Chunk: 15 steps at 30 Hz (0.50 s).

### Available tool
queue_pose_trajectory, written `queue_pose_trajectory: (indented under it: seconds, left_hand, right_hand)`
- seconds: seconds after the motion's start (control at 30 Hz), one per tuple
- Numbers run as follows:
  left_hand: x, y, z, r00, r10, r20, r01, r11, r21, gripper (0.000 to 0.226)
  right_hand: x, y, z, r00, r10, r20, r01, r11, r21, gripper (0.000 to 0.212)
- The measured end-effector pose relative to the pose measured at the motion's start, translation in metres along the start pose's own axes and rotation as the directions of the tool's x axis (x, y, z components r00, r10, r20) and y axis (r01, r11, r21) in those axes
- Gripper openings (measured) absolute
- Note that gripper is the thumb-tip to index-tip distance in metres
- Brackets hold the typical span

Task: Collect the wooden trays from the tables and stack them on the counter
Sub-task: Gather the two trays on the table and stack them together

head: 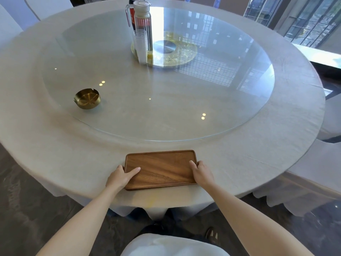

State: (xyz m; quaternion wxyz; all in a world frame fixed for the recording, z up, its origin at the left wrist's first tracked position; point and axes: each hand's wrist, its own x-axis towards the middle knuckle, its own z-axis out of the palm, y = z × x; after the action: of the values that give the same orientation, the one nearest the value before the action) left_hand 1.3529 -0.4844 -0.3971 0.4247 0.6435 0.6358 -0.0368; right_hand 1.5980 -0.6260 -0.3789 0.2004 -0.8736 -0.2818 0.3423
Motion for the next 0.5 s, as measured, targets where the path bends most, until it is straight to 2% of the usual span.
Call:
queue_pose_trajectory:
  seconds: [0.27,0.5]
  left_hand:
    - [-0.006,0.01,0.003,0.998,0.05,0.046,-0.046,0.996,-0.08,0.065]
    - [-0.014,0.071,0.015,0.984,0.16,0.085,-0.159,0.987,-0.01,0.063]
  right_hand:
    - [-0.012,0.004,0.003,0.998,0.051,-0.041,-0.043,0.984,0.175,0.052]
    - [-0.028,0.031,-0.033,0.977,0.145,-0.158,-0.077,0.926,0.369,0.048]
